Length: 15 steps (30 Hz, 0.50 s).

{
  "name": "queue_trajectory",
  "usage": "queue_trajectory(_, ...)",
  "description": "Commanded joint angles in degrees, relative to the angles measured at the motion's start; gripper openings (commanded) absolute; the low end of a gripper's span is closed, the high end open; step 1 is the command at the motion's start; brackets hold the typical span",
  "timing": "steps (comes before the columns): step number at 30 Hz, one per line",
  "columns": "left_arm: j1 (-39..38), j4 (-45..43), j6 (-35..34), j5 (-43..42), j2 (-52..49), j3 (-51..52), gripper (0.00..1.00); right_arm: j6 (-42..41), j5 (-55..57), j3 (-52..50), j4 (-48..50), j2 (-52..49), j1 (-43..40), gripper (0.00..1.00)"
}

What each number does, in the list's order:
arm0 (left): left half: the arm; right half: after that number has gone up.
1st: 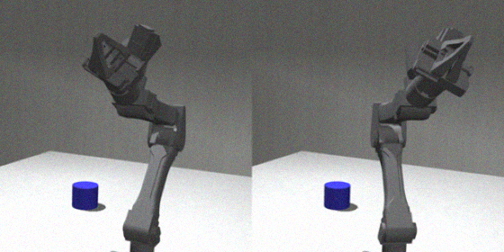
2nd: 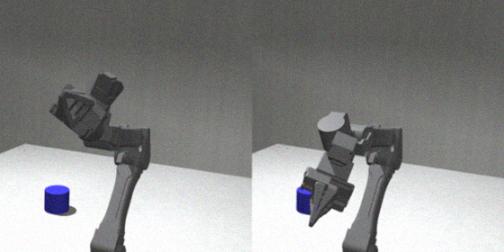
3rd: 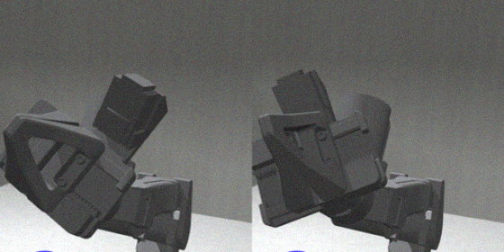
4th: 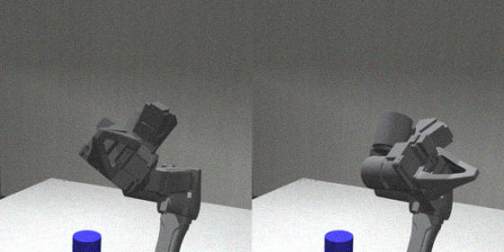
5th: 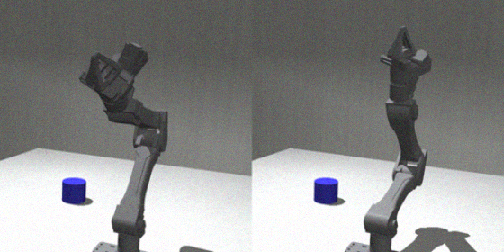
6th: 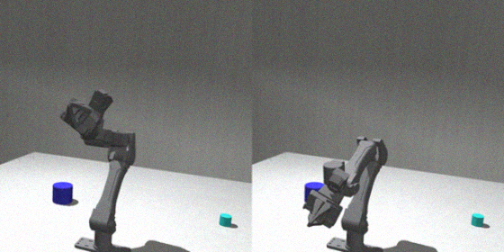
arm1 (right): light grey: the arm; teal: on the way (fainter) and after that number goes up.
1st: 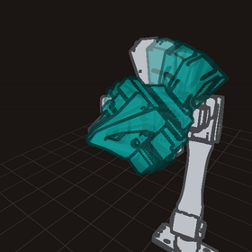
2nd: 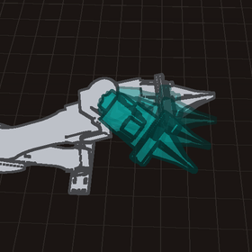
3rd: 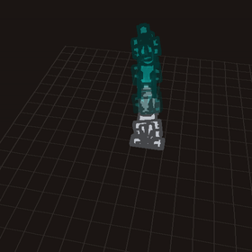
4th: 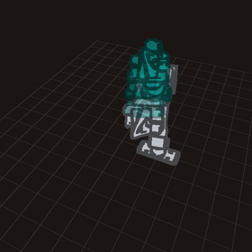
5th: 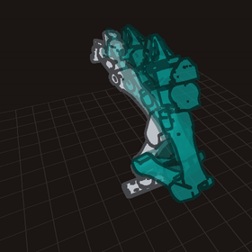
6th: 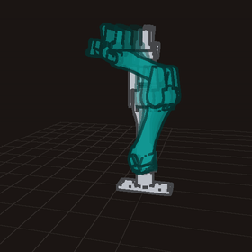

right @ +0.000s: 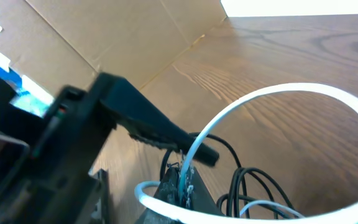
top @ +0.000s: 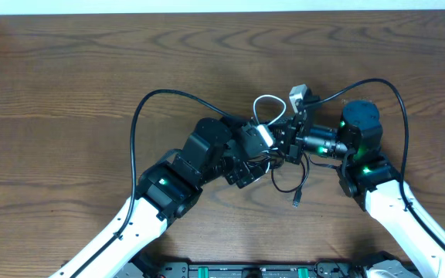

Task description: Untangle cables

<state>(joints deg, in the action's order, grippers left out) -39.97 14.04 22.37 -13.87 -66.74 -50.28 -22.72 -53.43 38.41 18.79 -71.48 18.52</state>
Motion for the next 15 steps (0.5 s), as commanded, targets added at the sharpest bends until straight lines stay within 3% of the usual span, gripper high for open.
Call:
queue_trajectory(1, -0.09, 1.18, -0.9, -1.16, -1.38, -0.94, 0.91, -3.67, -1.25, 0.04, 1.88, 0.35, -1.4, 0.01)
queue_trajectory(15, -0.09, 1.75, -0.9, -1.11, -4.7, -0.94, 0.91, -10.49, -11.93, 0.04, 12.55, 0.35, -3.72, 0.01)
